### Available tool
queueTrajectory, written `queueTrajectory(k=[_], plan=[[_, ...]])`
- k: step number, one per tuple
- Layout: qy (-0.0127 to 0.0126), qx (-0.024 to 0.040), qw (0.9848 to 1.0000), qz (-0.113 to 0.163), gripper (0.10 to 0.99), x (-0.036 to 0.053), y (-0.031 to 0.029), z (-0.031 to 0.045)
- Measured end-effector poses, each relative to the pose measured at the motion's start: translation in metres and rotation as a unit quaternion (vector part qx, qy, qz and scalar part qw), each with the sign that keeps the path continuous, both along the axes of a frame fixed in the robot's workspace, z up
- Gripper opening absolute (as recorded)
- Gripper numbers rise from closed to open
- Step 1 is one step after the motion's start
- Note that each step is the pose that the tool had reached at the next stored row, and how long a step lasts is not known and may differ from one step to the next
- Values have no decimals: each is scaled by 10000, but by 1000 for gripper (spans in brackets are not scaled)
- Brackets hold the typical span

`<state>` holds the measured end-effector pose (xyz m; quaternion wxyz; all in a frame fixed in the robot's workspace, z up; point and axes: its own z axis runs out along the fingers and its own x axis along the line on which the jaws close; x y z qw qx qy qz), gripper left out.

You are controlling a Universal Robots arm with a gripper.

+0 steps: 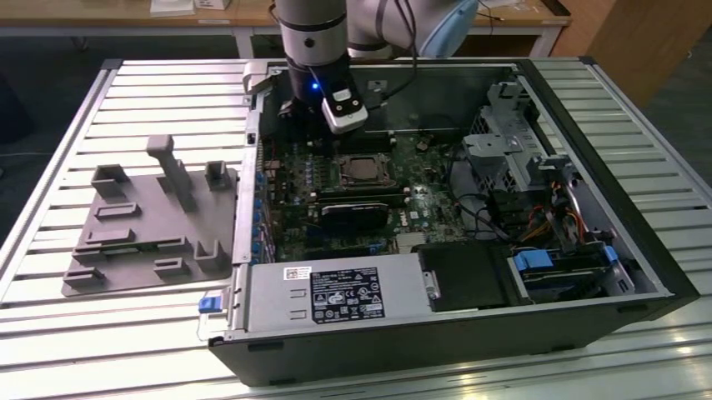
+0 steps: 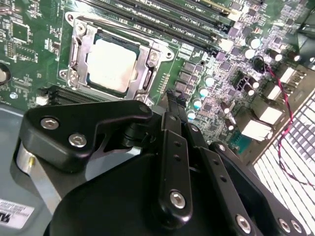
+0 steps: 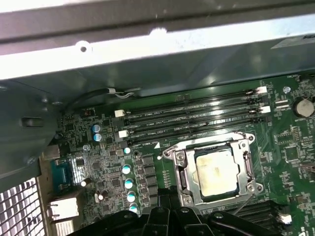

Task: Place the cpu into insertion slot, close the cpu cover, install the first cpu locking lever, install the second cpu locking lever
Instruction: 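Install the first cpu locking lever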

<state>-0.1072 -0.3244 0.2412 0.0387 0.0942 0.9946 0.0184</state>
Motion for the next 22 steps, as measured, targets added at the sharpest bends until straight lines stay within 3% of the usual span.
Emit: queueTrajectory(k=[7,10,15,22], plan=[[-2,-1,10000,0,106,0,1,101],[-3,26,10000,0,106,-2,1,104],[-7,137,9999,0,106,-61,2,104],[-25,471,9989,0,106,-139,1,104]])
